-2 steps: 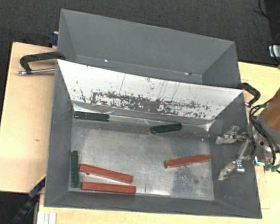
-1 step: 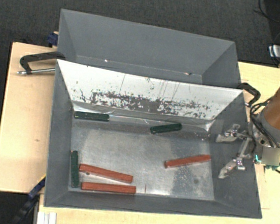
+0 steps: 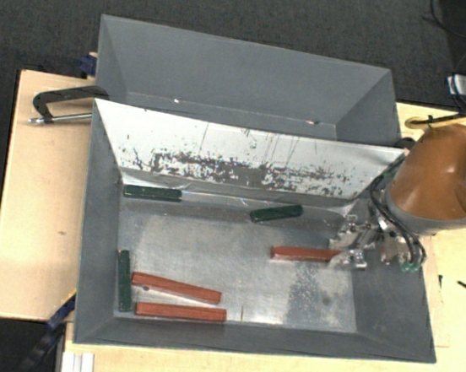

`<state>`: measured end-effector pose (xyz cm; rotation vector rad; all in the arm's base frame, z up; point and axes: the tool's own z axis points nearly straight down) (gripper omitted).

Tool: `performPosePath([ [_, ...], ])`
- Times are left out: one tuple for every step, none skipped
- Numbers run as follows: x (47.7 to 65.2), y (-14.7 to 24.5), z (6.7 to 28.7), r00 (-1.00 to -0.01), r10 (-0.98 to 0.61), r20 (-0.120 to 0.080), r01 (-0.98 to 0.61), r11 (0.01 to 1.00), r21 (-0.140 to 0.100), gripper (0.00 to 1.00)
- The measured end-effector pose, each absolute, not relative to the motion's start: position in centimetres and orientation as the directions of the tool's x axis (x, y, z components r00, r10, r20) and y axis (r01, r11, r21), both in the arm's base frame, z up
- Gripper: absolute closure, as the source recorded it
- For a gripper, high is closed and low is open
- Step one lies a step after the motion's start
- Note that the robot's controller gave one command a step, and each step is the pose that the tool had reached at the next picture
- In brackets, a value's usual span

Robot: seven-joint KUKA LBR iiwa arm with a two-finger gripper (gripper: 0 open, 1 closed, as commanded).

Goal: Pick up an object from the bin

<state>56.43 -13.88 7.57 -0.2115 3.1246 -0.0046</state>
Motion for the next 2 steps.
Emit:
performPosePath([
  [56.4, -13.9, 7.6, -0.991, -0.135, -0.01, -0.135, 0.991, -0.004, 1.0],
  [57.3, -14.0, 21.6, -0.947, -0.322, -0.008, -0.322, 0.947, -0.003, 1.0],
])
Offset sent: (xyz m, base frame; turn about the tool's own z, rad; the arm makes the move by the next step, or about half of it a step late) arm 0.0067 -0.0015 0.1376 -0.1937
